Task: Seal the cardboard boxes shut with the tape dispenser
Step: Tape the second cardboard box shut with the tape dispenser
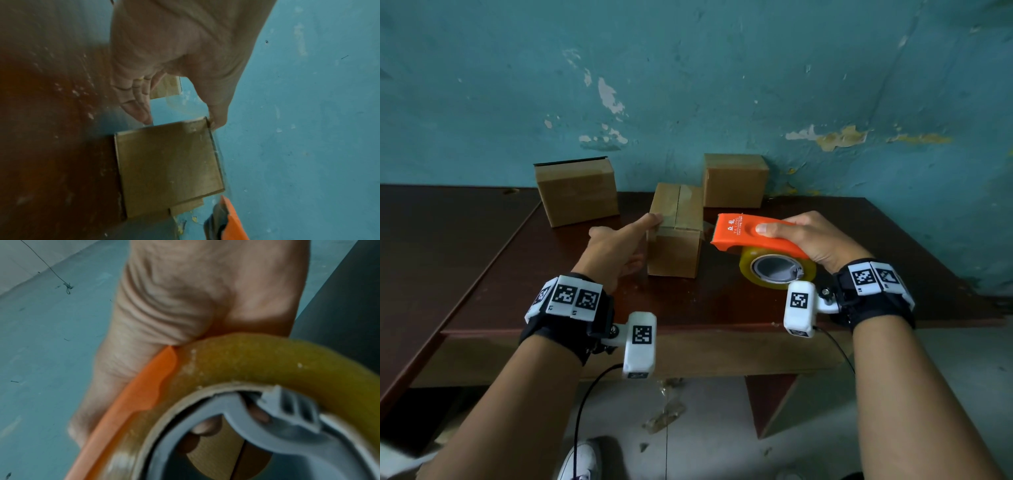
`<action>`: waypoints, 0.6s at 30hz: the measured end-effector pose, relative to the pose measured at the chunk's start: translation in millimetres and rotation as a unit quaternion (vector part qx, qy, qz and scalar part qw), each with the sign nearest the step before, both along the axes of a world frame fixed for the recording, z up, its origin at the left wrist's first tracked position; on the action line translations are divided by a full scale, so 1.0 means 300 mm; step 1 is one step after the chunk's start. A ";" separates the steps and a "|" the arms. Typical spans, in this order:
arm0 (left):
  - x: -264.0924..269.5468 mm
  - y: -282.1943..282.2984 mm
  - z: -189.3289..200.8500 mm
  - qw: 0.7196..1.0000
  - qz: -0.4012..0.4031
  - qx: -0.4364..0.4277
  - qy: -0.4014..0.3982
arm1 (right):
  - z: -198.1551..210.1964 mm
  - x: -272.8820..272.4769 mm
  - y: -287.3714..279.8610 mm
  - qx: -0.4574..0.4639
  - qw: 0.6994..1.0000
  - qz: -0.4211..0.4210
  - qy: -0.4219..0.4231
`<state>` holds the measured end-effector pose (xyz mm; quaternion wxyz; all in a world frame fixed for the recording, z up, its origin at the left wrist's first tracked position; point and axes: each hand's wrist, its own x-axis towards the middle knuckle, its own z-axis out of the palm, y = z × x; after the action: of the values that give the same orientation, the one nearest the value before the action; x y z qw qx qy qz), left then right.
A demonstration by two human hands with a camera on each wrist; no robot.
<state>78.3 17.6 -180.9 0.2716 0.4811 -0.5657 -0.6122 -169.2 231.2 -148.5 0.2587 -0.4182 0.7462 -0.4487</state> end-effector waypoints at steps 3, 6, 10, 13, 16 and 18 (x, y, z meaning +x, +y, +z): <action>0.010 0.003 0.012 0.998 0.003 -0.028 -0.048 | 0.000 0.001 -0.001 0.000 1.000 0.003 -0.002; 0.020 0.001 0.025 0.980 0.050 -0.179 -0.070 | 0.000 0.000 -0.002 -0.001 1.000 0.001 0.000; 0.004 0.034 0.041 0.958 0.042 -0.282 -0.017 | 0.001 0.001 -0.003 0.000 1.000 0.003 0.003; -0.016 0.043 0.042 0.963 0.011 -0.271 0.009 | 0.003 0.002 0.001 0.001 1.000 0.002 0.001; -0.017 0.033 0.034 0.982 -0.029 -0.183 0.032 | 0.005 0.004 0.003 0.003 1.000 0.005 -0.004; -0.011 0.035 0.034 0.988 -0.049 -0.141 0.036 | 0.004 0.006 0.002 0.000 1.000 0.005 -0.007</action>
<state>75.0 28.0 -170.6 0.3263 0.3871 -0.6589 -0.5564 -167.4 231.8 -147.2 0.2664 -0.4190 0.7422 -0.4500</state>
